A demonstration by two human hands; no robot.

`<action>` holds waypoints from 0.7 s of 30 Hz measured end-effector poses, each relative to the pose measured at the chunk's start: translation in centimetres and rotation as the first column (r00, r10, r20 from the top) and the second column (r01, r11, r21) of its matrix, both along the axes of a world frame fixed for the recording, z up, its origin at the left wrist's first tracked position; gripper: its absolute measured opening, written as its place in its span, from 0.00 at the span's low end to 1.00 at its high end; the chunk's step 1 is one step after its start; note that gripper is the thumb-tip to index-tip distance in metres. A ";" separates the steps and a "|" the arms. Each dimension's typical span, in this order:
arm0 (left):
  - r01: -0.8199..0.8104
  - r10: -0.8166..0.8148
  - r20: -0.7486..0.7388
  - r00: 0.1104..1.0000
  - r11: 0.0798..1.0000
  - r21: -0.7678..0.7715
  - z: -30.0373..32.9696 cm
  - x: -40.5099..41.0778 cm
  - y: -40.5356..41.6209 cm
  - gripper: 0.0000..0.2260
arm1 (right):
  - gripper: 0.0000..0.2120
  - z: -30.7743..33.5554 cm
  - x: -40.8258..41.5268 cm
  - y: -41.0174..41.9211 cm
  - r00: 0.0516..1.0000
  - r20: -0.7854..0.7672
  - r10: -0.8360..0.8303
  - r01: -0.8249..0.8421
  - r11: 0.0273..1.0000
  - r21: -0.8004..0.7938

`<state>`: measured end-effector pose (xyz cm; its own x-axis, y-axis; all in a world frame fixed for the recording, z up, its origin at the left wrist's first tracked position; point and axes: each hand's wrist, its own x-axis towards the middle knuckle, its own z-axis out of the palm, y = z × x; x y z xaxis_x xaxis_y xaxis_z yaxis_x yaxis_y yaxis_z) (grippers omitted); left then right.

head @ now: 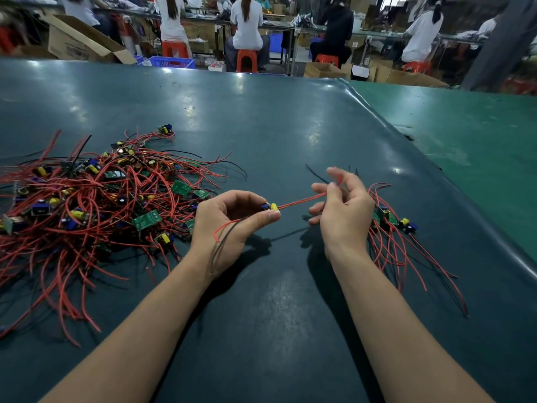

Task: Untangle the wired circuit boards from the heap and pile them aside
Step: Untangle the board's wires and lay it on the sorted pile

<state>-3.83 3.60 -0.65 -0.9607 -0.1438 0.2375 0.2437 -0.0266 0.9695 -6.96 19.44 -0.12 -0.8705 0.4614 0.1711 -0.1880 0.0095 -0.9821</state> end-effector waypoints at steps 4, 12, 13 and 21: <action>-0.055 0.055 -0.012 0.998 0.998 0.034 -0.1 -0.2 -0.3 0.11 | 0.09 0.5 -0.4 0.4 0.999 0.037 -0.002 0.015 0.938 -0.346; -0.193 0.202 -0.057 0.978 0.973 0.124 -0.3 -0.7 -0.5 0.11 | 0.28 0.2 1.1 -1.3 0.996 -0.086 -0.013 0.028 0.984 0.177; -0.203 0.214 -0.070 0.974 0.970 0.134 -0.3 -0.7 -0.5 0.11 | 0.20 0.2 1.3 -1.3 0.970 -0.241 -0.033 0.122 0.924 0.364; -0.068 0.077 -0.087 0.993 0.992 0.102 -0.3 -0.4 -0.4 0.10 | 0.12 -0.4 1.9 -3.3 0.820 0.140 0.555 -0.543 0.832 -0.116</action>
<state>-4.27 3.20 -0.91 -0.9219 -0.2395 0.3046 0.3355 -0.1002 0.9367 -5.03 16.15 -0.48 -0.9954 -0.0959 -0.0075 0.0185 -0.1147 -0.9932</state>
